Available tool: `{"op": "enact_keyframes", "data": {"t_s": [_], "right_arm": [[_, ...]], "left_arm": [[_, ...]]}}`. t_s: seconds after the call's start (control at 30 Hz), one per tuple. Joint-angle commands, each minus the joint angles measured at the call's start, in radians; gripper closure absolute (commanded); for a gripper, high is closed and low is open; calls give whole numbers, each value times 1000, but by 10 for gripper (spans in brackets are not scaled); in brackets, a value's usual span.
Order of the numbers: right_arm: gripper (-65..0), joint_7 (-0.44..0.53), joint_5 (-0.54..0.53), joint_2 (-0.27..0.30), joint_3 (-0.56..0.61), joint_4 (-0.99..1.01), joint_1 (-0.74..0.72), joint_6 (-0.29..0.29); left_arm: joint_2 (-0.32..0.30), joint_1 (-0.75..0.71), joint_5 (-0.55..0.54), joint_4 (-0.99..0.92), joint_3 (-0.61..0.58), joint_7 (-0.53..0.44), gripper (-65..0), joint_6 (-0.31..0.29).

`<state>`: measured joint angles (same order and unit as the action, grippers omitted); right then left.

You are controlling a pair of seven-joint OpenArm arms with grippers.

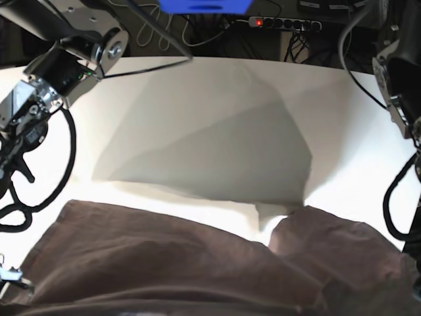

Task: Layout the t-shirt on the table in an organized manner, then fold the t-shirt properly
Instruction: 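Lift the shirt with both grippers and swing it up and over, then lower the shirt flat onto the table with both grippers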

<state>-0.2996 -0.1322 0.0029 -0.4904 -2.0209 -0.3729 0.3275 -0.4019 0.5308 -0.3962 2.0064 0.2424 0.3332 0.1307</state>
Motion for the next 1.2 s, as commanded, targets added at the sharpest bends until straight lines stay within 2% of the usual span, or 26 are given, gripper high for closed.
{"op": "enact_keyframes", "data": {"t_s": [0.0, 0.4, 0.53, 0.6, 0.7, 0.83, 1.0, 1.07, 1.17], "right_arm": [[0, 46, -14, 10, 0, -16, -30, -6], [0, 63, -14, 3, 6, 25, -31, -6], [0, 58, -14, 10, 29, 101, -62, -6], [0, 18, -13, 12, 31, 137, -88, -6], [0, -57, -10, 47, 40, 233, -160, -6], [0, -82, -7, 87, 49, 446, -265, -6], [0, -76, 50, 125, 48, 822, -426, -6], [0, -56, 56, 162, 49, 960, -478, -6], [0, 4, 61, 185, 60, 1146, -541, -6]], "left_arm": [[-15, 18, 19, 18, 16, -32, -1, 2], [-2, -1, 58, 11, 27, -33, -1, 2], [57, 7, 64, -14, 25, -24, -1, 2], [74, 25, 101, -49, 2, -23, -1, 2], [87, 67, 173, -169, -58, -32, -1, 2], [133, 142, 191, -382, -81, -33, -1, 2], [192, 280, 193, -703, -77, -33, -1, 2], [203, 320, 193, -806, -76, -38, -1, 2], [203, 366, 193, -961, -81, -127, -1, 2]]}}
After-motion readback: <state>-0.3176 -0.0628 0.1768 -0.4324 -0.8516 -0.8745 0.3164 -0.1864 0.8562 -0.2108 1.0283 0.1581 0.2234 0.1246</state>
